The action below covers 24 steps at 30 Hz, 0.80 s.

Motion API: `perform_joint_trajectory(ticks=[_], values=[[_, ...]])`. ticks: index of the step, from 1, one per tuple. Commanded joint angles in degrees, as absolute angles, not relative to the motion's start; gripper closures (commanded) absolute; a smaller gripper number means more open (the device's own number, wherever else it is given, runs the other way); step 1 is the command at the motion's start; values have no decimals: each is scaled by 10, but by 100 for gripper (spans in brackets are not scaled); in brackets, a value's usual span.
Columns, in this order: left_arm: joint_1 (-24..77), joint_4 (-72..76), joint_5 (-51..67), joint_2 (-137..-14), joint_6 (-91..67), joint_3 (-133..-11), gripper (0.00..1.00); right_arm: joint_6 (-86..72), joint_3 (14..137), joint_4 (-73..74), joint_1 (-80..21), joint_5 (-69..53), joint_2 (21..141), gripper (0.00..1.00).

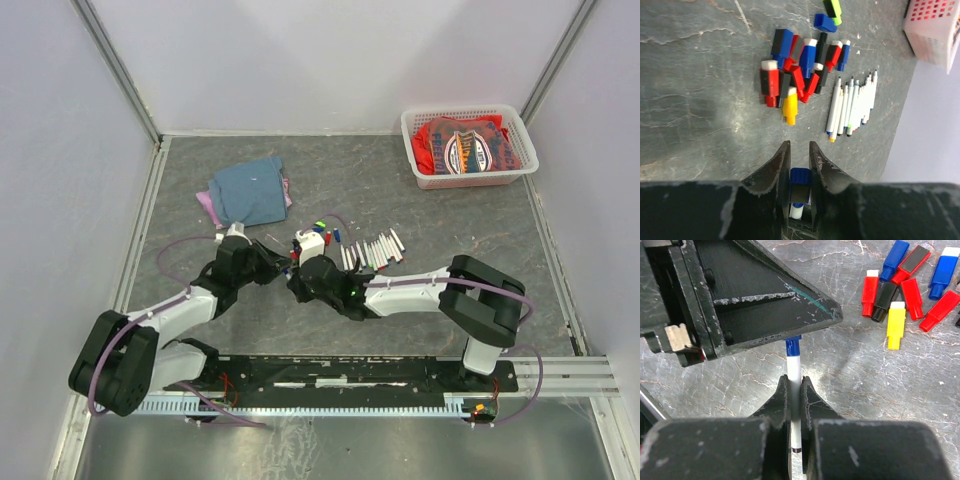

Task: Open the pen caps
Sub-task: Open the pen cap from the pen.

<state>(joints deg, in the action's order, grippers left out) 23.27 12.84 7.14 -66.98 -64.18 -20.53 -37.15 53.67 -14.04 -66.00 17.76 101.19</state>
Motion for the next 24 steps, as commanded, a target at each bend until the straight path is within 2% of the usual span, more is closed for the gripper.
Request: perform_joint_trajectory(ticks=[1,10,15,24], values=[[223,298,60,-665,-641,-213,97,-391,471,-137,-655,184,994,99],[221,461,150,-715,-629,-173,97,-441,362,-330,-634,61,935,99],[220,538,180,-745,-649,-158,97,-483,319,-453,-610,2,946,99],[220,544,208,-755,-666,-169,97,-517,290,-588,-573,-62,987,99]])
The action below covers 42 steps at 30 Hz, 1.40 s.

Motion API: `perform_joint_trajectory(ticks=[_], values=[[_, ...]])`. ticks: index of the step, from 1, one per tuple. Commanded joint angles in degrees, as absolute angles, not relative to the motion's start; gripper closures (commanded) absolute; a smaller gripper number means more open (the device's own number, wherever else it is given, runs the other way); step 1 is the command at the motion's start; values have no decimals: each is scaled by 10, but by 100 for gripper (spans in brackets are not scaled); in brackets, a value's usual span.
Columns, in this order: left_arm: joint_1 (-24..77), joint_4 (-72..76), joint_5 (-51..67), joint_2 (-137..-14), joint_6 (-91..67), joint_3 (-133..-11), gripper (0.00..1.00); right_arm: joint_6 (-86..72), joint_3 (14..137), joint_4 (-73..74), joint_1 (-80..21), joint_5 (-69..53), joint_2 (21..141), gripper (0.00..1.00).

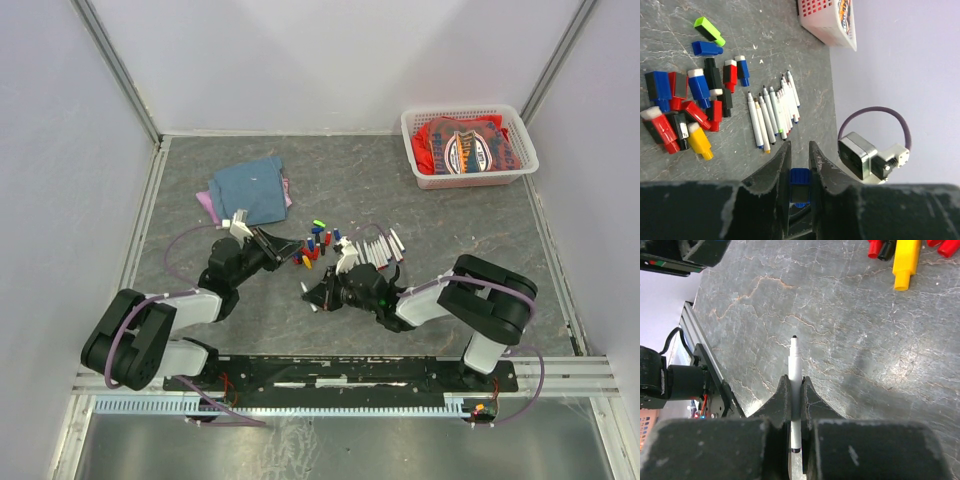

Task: Open the pen caps
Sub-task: Open the pen cap from the pen, then place the pen at the center of the board, then place the pen cap at the center of the board.

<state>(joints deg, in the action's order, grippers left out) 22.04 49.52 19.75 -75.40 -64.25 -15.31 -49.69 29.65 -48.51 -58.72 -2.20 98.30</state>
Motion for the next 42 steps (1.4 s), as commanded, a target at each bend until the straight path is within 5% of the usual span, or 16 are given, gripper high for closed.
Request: perform_joint_trajectory(ticks=[1,8,15,31,42], values=[[220,533,206,-753,-662,-173,97,-515,290,-576,-571,-61,983,99],[250,233,79,-729,-544,-266,97,-429,333,-261,-570,79,870,99],[299,120,-7,-811,-506,-340,97,-375,408,-44,-548,223,847,99],[332,59,-72,-895,-494,-415,96,-299,516,52,-485,265,936,91],[336,57,-77,-904,-496,-422,79,-284,551,59,-463,246,978,83]])
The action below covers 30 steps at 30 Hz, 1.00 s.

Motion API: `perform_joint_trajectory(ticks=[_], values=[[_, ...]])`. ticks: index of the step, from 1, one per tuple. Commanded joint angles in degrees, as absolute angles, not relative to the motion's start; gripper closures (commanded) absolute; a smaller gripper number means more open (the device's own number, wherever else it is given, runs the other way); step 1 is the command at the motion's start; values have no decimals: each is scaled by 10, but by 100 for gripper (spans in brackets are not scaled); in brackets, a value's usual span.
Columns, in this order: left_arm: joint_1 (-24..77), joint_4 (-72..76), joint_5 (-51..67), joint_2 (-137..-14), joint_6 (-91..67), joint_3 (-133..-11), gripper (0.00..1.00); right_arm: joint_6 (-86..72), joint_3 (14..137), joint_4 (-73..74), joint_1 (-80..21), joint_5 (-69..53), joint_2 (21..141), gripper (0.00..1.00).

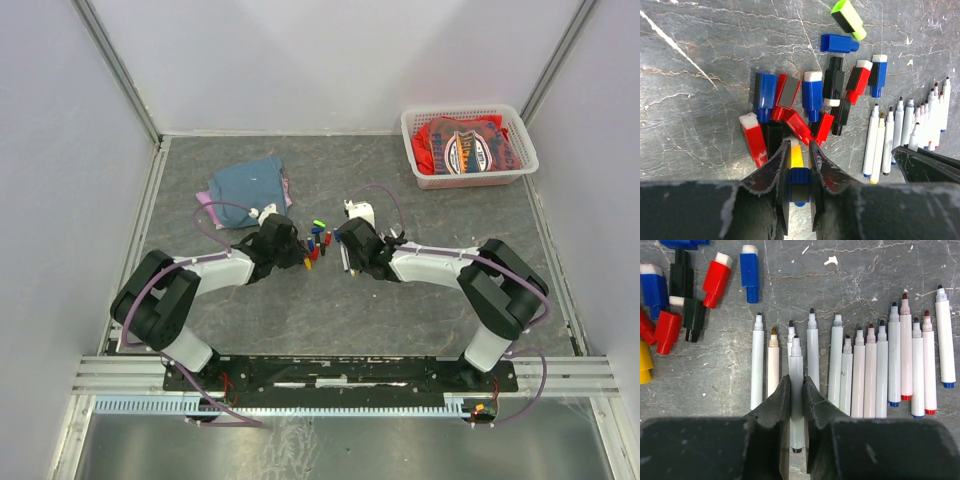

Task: Open the pen caps
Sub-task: Place the pen cap at the center of the board.

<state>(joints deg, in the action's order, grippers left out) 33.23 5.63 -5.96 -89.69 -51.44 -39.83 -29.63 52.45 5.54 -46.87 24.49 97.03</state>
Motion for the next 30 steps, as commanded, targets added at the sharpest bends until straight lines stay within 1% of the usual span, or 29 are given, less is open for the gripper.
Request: perform_joint_trajectory(ticks=[1,13,30], values=[[337,57,-77,-903,-496,-422,78,-285,552,59,-462,244,979,83],[342,55,-79,-894,-501,-422,67,-283,561,60,-457,233,994,77],[345,50,-86,-879,-502,-424,66,-282,565,62,-454,230,990,73]])
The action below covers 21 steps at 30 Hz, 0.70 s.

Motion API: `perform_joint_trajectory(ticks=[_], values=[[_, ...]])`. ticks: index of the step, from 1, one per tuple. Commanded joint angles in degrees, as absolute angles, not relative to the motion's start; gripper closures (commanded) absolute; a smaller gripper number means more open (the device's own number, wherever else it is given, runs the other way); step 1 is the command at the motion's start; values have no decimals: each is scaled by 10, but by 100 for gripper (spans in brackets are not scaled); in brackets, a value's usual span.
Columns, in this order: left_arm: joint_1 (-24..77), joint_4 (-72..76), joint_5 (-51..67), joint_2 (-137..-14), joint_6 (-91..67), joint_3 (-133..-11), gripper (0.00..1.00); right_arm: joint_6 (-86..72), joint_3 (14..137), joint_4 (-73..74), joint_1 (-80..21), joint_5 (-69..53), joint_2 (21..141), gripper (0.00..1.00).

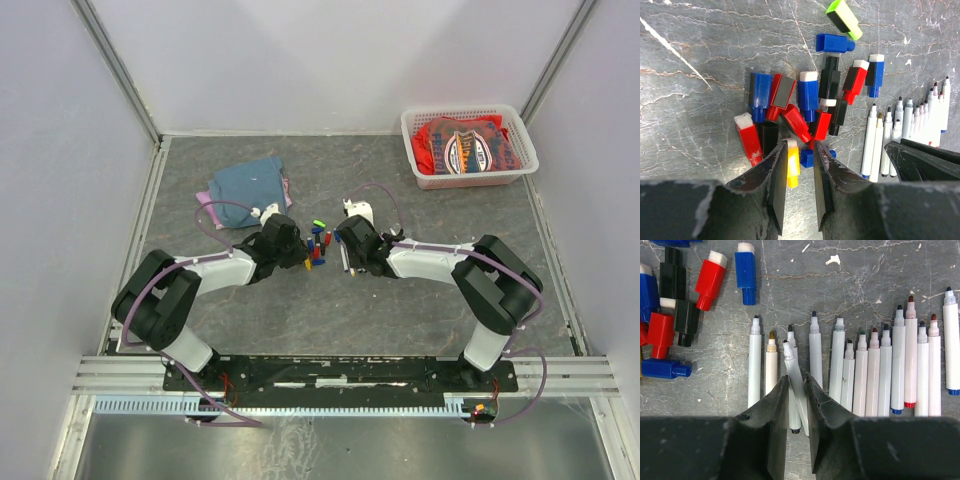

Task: Open the pen caps
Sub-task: Place the pen cap at the center of the board.

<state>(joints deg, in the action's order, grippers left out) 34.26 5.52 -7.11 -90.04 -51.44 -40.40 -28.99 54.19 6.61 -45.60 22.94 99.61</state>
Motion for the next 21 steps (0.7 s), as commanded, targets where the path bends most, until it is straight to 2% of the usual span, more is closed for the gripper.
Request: perform_joint_trajectory(ticks=[1,7,12,17,21], values=[[345,49,-86,-877,-503,-424,66,-282,565,62,-453,230,989,73],[344,41,-93,-861,-498,-424,59,-277,570,72,-454,229,973,71],[345,32,-97,-842,-493,-425,55,-273,573,80,-454,229,956,62],[345,23,-102,-810,-491,-426,53,-273,573,85,-454,223,929,56],[350,17,-132,-754,-474,-417,53,-271,561,91,-454,221,885,55]])
